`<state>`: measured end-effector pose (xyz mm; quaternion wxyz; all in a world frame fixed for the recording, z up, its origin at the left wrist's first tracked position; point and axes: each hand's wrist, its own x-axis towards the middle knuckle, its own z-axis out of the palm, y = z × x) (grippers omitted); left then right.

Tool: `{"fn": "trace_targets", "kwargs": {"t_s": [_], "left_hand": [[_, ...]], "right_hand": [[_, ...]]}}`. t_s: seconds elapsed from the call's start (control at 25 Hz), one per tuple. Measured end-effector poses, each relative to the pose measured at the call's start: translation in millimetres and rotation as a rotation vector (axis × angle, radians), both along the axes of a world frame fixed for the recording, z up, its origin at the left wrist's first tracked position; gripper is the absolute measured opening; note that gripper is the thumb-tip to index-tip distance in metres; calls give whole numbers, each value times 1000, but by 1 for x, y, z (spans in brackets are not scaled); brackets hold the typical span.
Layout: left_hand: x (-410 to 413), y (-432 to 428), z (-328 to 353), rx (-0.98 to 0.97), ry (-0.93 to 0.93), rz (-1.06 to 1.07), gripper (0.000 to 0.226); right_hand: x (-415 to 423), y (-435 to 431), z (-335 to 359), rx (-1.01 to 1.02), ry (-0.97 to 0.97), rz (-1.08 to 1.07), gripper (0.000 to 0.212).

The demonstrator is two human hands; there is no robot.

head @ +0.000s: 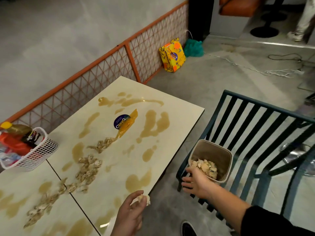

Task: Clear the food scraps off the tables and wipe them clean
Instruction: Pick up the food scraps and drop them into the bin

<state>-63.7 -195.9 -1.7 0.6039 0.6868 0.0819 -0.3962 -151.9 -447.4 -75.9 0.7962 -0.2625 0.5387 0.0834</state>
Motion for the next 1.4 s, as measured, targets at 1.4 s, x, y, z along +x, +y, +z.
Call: {"fn": "trace_targets", "kwargs": {"t_s": [1.4], "left_hand": [[-19,-47,-4,208,-840,-298,37]], "right_hand": [[-3,92,57,293,-591,181,46]]}}
